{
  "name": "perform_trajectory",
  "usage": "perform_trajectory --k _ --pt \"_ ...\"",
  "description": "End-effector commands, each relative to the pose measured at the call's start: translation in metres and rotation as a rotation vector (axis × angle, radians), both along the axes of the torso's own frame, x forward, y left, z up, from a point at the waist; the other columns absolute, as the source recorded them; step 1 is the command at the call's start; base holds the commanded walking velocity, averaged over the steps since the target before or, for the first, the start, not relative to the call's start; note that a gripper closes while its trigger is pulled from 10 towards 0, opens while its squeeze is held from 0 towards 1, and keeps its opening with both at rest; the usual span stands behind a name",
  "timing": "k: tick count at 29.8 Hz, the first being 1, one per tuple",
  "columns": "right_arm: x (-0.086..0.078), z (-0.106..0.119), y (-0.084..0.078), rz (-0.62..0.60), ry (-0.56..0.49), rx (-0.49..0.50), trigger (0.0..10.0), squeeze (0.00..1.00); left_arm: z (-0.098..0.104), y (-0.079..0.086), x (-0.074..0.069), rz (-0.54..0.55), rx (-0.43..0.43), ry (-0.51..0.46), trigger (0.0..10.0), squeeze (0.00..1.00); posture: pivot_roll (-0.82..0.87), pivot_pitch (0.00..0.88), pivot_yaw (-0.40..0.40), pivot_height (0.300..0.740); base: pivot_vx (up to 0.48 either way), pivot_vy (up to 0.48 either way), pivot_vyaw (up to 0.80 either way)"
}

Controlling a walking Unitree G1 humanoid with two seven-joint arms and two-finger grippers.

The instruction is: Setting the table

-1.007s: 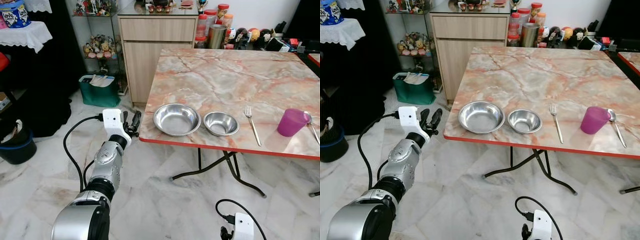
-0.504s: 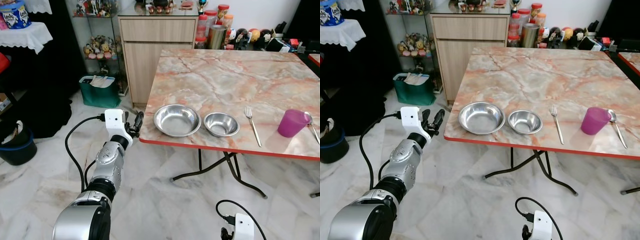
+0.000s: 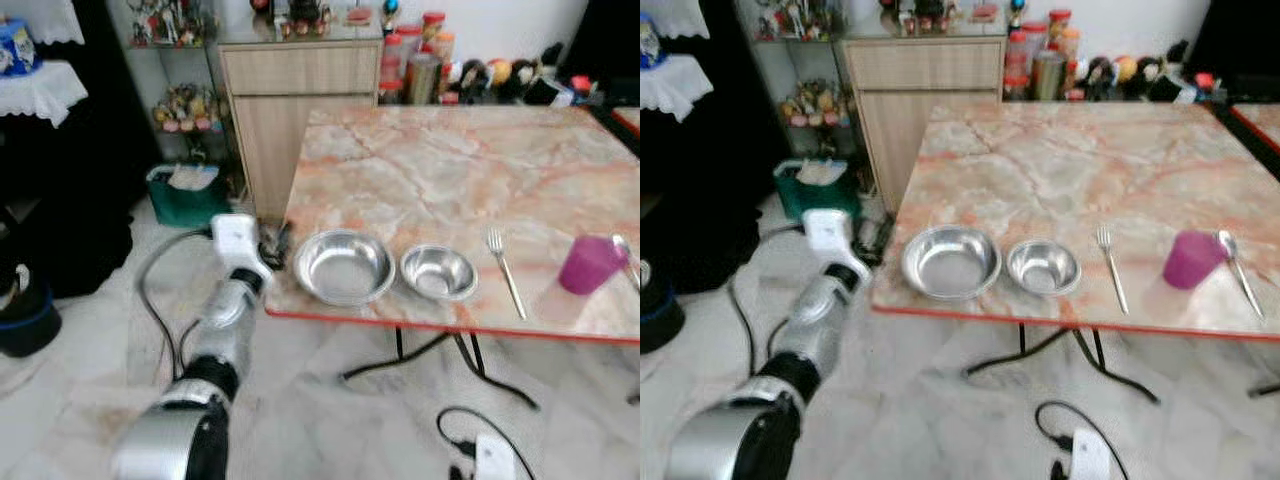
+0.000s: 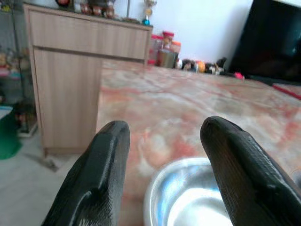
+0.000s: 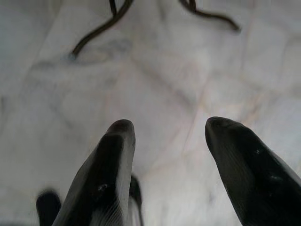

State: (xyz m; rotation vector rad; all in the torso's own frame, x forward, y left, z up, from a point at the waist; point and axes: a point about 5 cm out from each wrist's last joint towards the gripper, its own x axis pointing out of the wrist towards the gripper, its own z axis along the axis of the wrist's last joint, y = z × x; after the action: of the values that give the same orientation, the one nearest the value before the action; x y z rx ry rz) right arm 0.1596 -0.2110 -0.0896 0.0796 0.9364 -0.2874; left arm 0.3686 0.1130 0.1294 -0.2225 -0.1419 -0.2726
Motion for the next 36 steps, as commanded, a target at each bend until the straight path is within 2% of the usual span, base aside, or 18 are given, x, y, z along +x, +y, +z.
perform_trajectory --k 1,9,12,17,20,24,26,29,30,31,32,36 --pt "0.005 0.000 0.010 0.017 -0.011 0.020 10.0 0.00 0.006 0.015 0.002 0.032 0.021 -0.021 10.0 0.00 0.00 0.000 -0.010 0.736 0.416 0.000 0.00" --pt "0.005 0.000 0.011 0.021 -0.010 0.019 10.0 0.00 0.005 0.017 0.003 0.038 0.000 -0.008 10.0 0.00 0.01 0.000 -0.010 0.736 0.352 0.000 0.00" --pt "0.005 0.000 0.011 0.023 -0.009 0.018 10.0 0.00 0.002 0.022 0.003 0.053 -0.038 0.016 10.0 0.00 0.01 0.000 -0.009 0.736 0.000 0.000 0.00" --pt "0.004 0.000 0.012 0.028 -0.005 0.018 10.0 0.00 -0.011 0.038 0.000 0.074 -0.181 0.110 10.0 0.00 0.01 0.000 -0.009 0.736 0.000 0.000 0.00" --pt "0.003 -0.001 0.013 0.033 -0.001 0.019 10.0 0.00 -0.016 0.041 -0.001 0.052 -0.206 0.159 10.0 0.00 0.02 0.000 -0.011 0.736 0.000 0.000 0.00" --pt "0.003 -0.001 0.014 0.036 0.000 0.020 10.0 0.00 -0.018 0.046 -0.002 0.048 -0.198 0.180 10.0 0.00 0.01 0.000 -0.010 0.736 0.000 0.000 0.00" --pt "0.003 -0.001 0.014 0.039 0.001 0.020 10.0 0.00 -0.020 0.051 -0.002 0.031 -0.124 0.208 10.0 0.00 0.01 0.000 -0.011 0.736 0.000 0.000 0.00" --pt "0.003 -0.001 0.014 0.047 0.003 0.017 10.0 0.00 -0.023 0.051 -0.004 -0.010 -0.054 0.229 10.0 0.00 0.02 0.000 -0.010 0.736 0.000 0.000 0.00" --pt "0.003 -0.001 0.015 0.058 0.006 0.014 10.0 0.00 -0.029 0.049 -0.006 -0.034 -0.024 0.277 10.0 0.77 0.02 0.000 -0.008 0.736 0.000 0.000 0.00" --pt "0.003 -0.001 0.015 0.061 0.007 0.013 10.0 0.00 -0.031 0.049 -0.006 -0.038 -0.012 0.295 10.0 0.77 0.02 0.000 -0.009 0.736 0.000 0.000 0.00" --pt "0.003 -0.001 0.015 0.067 0.008 0.012 10.0 0.00 -0.033 0.048 -0.007 -0.046 0.005 0.304 10.0 1.00 0.02 0.000 -0.009 0.736 0.000 0.000 0.00" --pt "0.003 -0.002 0.019 0.096 0.009 0.010 10.0 0.00 -0.040 0.039 -0.010 -0.104 0.003 0.348 10.0 1.00 0.02 0.000 -0.008 0.736 0.000 0.000 0.00"
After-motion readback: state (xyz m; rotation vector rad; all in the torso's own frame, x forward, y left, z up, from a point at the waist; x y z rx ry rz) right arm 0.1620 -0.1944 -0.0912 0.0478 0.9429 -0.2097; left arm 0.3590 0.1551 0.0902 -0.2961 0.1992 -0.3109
